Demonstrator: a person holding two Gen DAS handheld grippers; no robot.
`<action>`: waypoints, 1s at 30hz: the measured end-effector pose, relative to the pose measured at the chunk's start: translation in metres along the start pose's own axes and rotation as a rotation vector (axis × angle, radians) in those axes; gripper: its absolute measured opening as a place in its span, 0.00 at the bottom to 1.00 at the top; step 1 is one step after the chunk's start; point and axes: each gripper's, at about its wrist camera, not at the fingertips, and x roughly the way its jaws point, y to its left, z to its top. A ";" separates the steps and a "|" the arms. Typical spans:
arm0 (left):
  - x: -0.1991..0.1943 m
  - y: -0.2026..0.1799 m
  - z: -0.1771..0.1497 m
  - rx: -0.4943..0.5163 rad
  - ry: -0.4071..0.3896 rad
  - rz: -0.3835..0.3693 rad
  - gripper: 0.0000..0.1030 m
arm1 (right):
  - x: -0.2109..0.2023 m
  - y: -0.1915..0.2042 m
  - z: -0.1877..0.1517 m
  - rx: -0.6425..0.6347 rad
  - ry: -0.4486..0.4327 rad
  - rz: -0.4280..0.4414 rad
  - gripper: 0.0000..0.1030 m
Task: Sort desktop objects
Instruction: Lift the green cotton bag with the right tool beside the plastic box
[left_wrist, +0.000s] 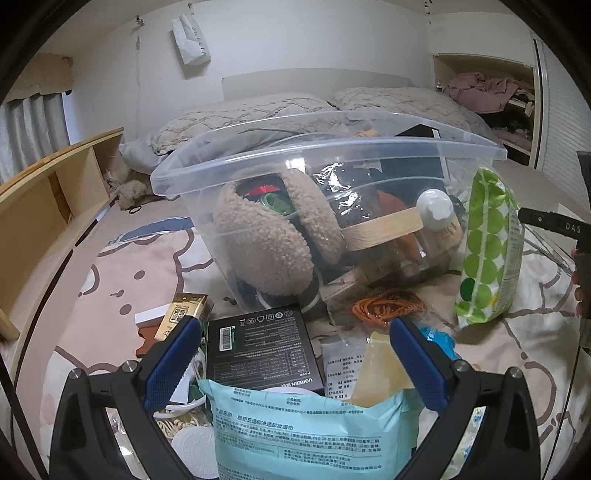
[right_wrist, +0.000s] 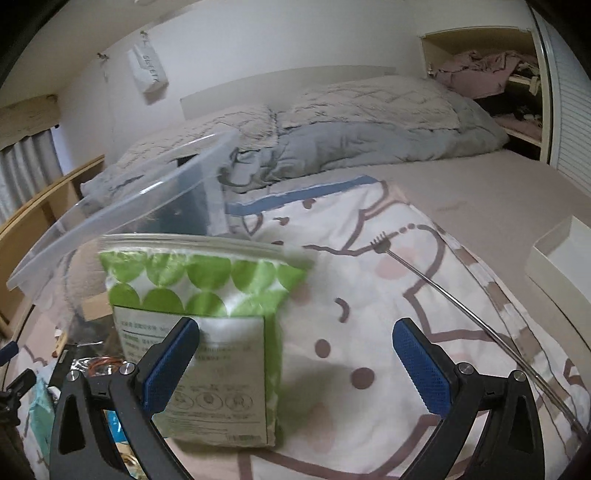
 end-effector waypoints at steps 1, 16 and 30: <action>-0.001 0.001 0.001 -0.004 -0.002 -0.001 1.00 | 0.000 -0.001 0.001 0.002 0.003 0.000 1.00; 0.001 0.020 0.001 -0.058 0.014 0.028 1.00 | -0.005 0.014 0.048 -0.053 -0.072 -0.013 1.00; 0.004 0.025 -0.002 -0.063 0.021 0.029 1.00 | 0.028 0.018 0.026 -0.138 0.129 -0.012 1.00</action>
